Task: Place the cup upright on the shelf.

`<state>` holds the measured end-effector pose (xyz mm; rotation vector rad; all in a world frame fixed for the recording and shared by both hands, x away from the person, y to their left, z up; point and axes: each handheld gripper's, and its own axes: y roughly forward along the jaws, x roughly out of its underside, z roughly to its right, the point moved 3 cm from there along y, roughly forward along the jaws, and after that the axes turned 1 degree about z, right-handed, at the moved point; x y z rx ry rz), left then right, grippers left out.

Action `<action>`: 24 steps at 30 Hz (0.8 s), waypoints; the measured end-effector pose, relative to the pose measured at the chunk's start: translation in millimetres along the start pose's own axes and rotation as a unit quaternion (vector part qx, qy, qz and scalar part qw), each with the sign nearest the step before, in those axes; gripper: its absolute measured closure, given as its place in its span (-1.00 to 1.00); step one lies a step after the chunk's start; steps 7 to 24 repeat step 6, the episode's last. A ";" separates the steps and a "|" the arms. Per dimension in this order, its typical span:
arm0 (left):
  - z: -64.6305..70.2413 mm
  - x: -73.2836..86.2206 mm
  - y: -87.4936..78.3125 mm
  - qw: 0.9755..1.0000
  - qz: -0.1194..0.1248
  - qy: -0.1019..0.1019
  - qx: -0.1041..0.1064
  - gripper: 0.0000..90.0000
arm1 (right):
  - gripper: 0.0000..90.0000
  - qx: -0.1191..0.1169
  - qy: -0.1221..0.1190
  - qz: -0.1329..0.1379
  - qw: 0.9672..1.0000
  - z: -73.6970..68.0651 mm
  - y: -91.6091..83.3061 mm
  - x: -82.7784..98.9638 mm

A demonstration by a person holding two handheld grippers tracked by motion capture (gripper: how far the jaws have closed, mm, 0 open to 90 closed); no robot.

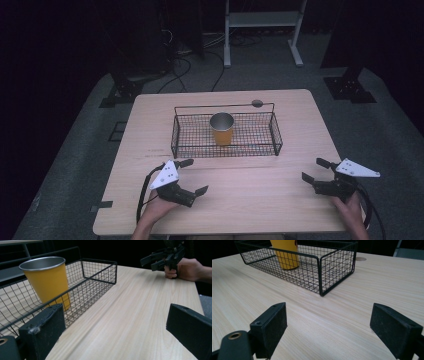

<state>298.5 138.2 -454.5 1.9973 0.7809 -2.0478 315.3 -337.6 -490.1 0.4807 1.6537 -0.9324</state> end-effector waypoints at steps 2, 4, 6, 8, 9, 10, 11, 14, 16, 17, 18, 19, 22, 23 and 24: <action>2.1 3.1 -0.7 1.000 0.001 -0.002 -0.002 -0.96 | -0.71 0.000 0.000 0.000 1.000 0.1 -0.1 0.0; 4.1 5.8 -1.5 1.000 0.001 -0.003 -0.004 -0.96 | -0.71 0.000 -0.001 0.000 1.000 -0.1 -0.2 0.0; 5.2 6.9 -2.2 1.000 0.001 -0.003 -0.006 -0.96 | -0.71 -0.001 -0.001 0.000 1.000 -0.3 -0.2 0.0; 5.2 6.9 -2.2 1.000 0.001 -0.003 -0.006 -0.96 | -0.71 -0.001 -0.001 0.000 1.000 -0.3 -0.2 0.0; 5.2 6.9 -2.2 1.000 0.001 -0.003 -0.006 -0.96 | -0.71 -0.001 -0.001 0.000 1.000 -0.3 -0.2 0.0; 5.2 6.9 -2.2 1.000 0.001 -0.003 -0.006 -0.96 | -0.71 -0.001 -0.001 0.000 1.000 -0.3 -0.2 0.0; 5.2 6.9 -2.2 1.000 0.001 -0.003 -0.006 -0.96 | -0.71 -0.001 -0.001 0.000 1.000 -0.3 -0.2 0.0; 5.2 6.9 -2.2 1.000 0.001 -0.003 -0.006 -0.96 | -0.71 -0.001 -0.001 0.000 1.000 -0.3 -0.2 0.0; 5.2 6.9 -2.2 1.000 0.001 -0.003 -0.006 -0.96 | -0.71 -0.001 -0.001 0.000 1.000 -0.3 -0.2 0.0; 5.2 6.9 -2.2 1.000 0.001 -0.003 -0.006 -0.96 | -0.71 -0.001 -0.001 0.000 1.000 -0.3 -0.2 0.0; 5.2 6.9 -2.2 1.000 0.001 -0.003 -0.006 -0.96 | -0.71 -0.001 -0.001 0.000 1.000 -0.3 -0.2 0.0; 5.2 6.9 -2.2 1.000 0.001 -0.003 -0.006 -0.96 | -0.71 -0.001 -0.001 0.000 1.000 -0.3 -0.2 0.0; 5.2 6.9 -2.2 1.000 0.001 -0.003 -0.006 -0.96 | -0.71 -0.001 -0.001 0.000 1.000 -0.3 -0.2 0.0; 5.2 6.9 -2.2 1.000 0.001 -0.003 -0.006 -0.96 | -0.71 -0.001 -0.001 0.000 1.000 -0.3 -0.2 0.0; 5.2 6.9 -2.2 1.000 0.001 -0.003 -0.006 -0.96 | -0.71 -0.001 -0.001 0.000 1.000 -0.3 -0.2 0.0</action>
